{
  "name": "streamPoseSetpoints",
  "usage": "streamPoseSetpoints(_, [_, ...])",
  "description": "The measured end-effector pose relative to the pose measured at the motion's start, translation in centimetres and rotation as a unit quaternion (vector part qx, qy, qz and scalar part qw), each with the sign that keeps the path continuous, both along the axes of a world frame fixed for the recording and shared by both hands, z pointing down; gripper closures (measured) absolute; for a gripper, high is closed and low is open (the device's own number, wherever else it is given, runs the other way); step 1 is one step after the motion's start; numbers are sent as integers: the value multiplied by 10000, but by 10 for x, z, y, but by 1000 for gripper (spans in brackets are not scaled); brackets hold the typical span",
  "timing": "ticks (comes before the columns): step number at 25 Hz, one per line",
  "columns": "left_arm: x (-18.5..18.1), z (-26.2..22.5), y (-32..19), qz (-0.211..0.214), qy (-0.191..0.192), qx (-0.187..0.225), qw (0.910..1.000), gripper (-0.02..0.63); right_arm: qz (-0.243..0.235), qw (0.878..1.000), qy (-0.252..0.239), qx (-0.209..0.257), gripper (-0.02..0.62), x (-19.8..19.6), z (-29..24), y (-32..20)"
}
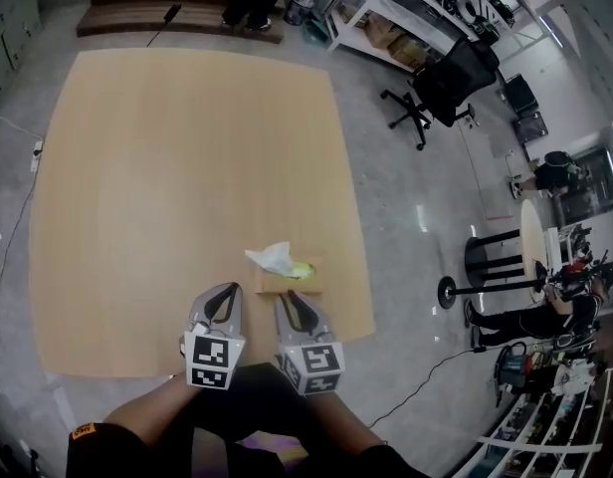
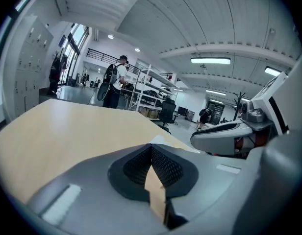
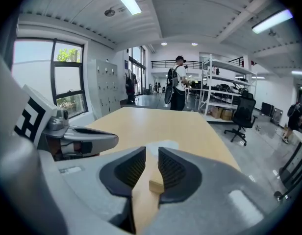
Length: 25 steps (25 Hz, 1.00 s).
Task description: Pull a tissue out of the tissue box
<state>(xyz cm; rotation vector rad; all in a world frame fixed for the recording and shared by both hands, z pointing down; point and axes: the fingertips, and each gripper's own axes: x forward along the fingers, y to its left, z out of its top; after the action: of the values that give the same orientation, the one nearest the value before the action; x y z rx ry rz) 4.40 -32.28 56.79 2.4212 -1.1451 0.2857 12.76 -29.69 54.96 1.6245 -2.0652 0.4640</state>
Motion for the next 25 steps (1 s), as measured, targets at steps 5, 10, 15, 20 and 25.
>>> streamPoseSetpoints(5, [-13,5,-8,-282,-70,-60,9996,587,-157,9996,188,-171,482,7,18,-18])
streamPoseSetpoints(10, [-17,11,-25,-558,-252,-196,9979,572,-399,9971,432,-493,437,12,40,-44])
streamPoseSetpoints(15, [-12,16,-21,-696,-342,-295,9966,572,-718,9926,669,-719,408,8,56,-48])
streamPoseSetpoints(20, [-4,18,-24,-701,-453,-333,9960,577,-940,9871,782,-1035,399,9,69,-52])
streamPoseSetpoints(25, [-4,21,-25,-718,-479,-407,9954,578,-1021,9853,795,-1113,421,6,75,-51])
